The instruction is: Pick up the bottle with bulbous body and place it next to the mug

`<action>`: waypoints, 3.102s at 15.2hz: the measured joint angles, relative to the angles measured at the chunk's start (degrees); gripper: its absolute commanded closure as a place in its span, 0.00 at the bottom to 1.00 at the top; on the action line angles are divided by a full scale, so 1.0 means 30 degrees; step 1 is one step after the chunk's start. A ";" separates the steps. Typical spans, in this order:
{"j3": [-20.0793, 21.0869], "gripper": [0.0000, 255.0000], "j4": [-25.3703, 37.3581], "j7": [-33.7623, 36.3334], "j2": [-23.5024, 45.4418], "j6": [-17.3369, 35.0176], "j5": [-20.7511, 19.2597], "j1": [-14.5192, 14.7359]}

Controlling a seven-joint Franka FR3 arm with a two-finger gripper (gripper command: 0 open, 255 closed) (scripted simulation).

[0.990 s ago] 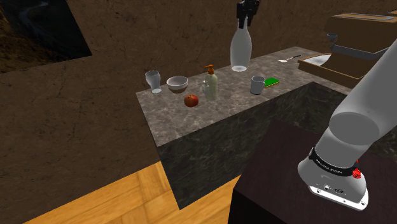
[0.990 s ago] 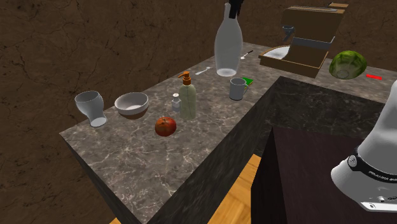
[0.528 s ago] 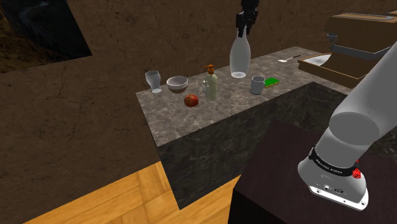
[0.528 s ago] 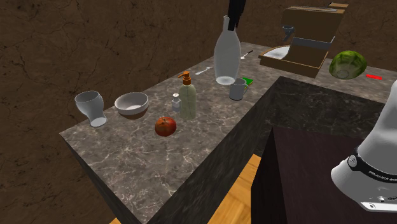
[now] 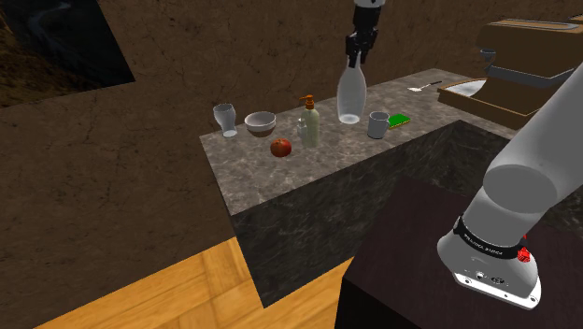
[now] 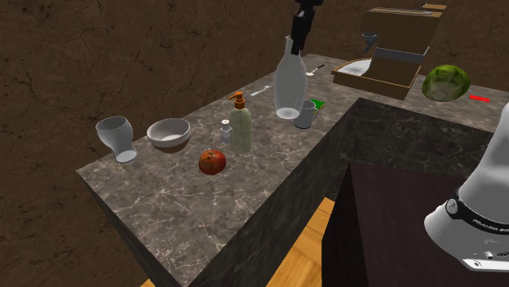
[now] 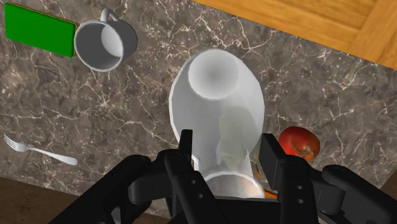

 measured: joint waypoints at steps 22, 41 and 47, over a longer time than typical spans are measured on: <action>-0.0094 1.00 -0.4495 -0.0254 0.1150 0.5623 0.0250 -0.0018; -0.0099 0.00 -0.5253 -0.0315 0.1540 0.6791 0.0351 -0.0005; -0.0085 0.00 -0.4241 -0.0172 0.0500 0.4769 0.0110 -0.0032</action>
